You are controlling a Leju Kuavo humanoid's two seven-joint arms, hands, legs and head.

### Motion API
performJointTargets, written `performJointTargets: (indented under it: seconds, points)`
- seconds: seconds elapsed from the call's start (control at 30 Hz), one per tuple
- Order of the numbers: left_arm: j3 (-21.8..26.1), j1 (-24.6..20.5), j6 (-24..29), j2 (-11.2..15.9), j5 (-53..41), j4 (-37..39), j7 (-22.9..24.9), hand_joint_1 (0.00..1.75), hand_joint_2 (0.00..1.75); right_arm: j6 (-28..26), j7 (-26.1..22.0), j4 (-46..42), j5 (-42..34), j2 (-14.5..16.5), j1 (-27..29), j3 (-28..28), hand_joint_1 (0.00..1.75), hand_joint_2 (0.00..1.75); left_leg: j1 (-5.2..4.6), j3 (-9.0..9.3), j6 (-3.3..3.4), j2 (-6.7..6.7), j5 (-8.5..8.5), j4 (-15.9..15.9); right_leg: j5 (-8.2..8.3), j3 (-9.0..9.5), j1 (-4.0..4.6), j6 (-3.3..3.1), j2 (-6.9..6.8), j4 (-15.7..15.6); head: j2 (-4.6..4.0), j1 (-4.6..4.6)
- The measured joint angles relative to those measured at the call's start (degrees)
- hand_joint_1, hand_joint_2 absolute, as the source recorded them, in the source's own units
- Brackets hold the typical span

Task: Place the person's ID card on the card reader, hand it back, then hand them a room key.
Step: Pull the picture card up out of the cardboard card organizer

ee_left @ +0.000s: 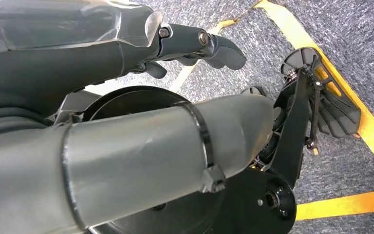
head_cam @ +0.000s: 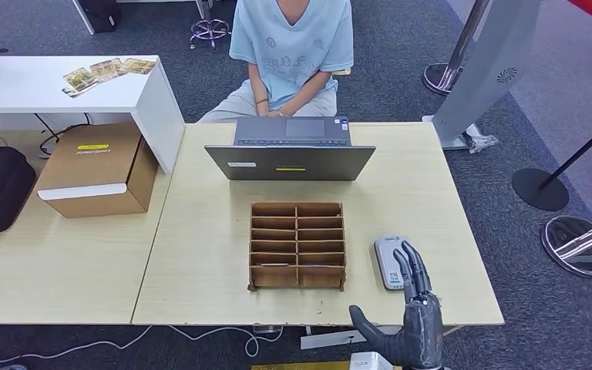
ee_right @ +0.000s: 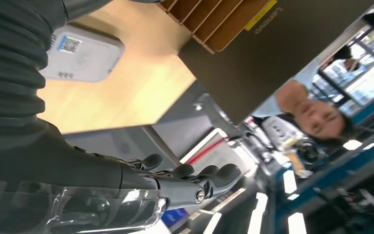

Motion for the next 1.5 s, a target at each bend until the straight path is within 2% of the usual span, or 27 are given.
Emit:
performJointTargets:
  seconds: [0.07,0.13,0.17,0.23,0.33,0.5,0.6,0.87,1.5]
  points:
    - [-0.2,0.1,2.4,-0.2,-0.9,0.0,-2.2,0.0,0.0,0.0,-2.1,0.0,8.9,1.0,0.1,-1.0,0.0,1.75,0.0,0.01,0.0,0.01,0.0,0.0,0.0,0.0,0.0,0.0,0.01,0.0,0.0,-0.01]
    - [-0.5,0.2,4.7,-0.5,-1.3,0.0,-4.3,0.0,0.0,0.0,-4.0,0.0,19.3,3.5,0.0,-3.7,0.0,1.75,0.01,0.0,0.0,0.01,0.0,0.0,0.0,0.0,0.0,0.0,0.01,0.0,0.0,-0.02]
    - [-0.5,0.2,5.2,-0.7,-1.0,0.0,-4.4,0.0,0.0,0.0,-3.2,0.0,23.9,4.9,-0.2,-5.1,0.0,1.75,0.01,0.0,-0.01,0.01,0.01,0.0,0.0,0.0,0.01,0.0,0.01,0.0,0.0,-0.02]
    - [-0.4,-0.1,5.5,-1.0,-0.4,0.0,-2.9,0.0,0.0,0.0,3.6,0.8,31.6,6.7,-1.7,-6.5,0.0,1.75,0.03,0.01,-0.04,0.05,0.03,0.0,0.02,0.0,0.02,-0.04,0.05,0.0,0.0,-0.02]
    - [-0.4,-0.7,5.8,-1.2,0.0,0.0,-1.3,0.0,0.0,1.3,19.2,4.8,37.8,7.1,-5.8,-4.8,0.0,1.75,0.04,0.04,-0.08,0.16,0.08,0.0,0.12,0.0,0.03,-0.11,0.16,0.0,0.0,0.01]
    - [-0.3,-1.0,4.5,-1.1,0.4,0.0,-1.3,0.0,0.0,8.1,37.8,11.4,39.4,5.6,-11.5,2.0,0.0,1.75,0.01,0.05,-0.05,0.18,0.12,0.0,0.19,-0.01,0.01,-0.1,0.16,0.0,0.0,-0.01]
    - [-0.3,-0.9,4.0,-1.0,0.2,0.0,-1.1,0.0,0.0,12.5,44.6,12.9,39.4,3.7,-13.4,6.3,0.0,1.75,0.01,0.05,-0.05,0.17,0.12,0.0,0.19,-0.01,0.01,-0.1,0.16,0.0,0.0,0.01]
    - [-0.3,-1.2,4.5,-0.8,0.0,0.0,-0.1,0.0,0.0,19.2,45.9,13.9,39.5,3.1,-15.6,10.3,0.0,1.75,0.02,0.03,-0.06,0.17,0.11,0.0,0.18,-0.04,0.02,-0.1,0.17,0.0,0.0,-0.01]
    - [0.0,-1.3,4.7,-0.8,0.0,0.0,-0.2,0.0,0.0,22.4,42.7,13.9,39.5,3.9,-16.7,11.7,0.0,1.75,0.02,0.03,-0.06,0.17,0.12,0.0,0.18,-0.04,0.02,-0.1,0.17,0.0,0.0,-0.01]
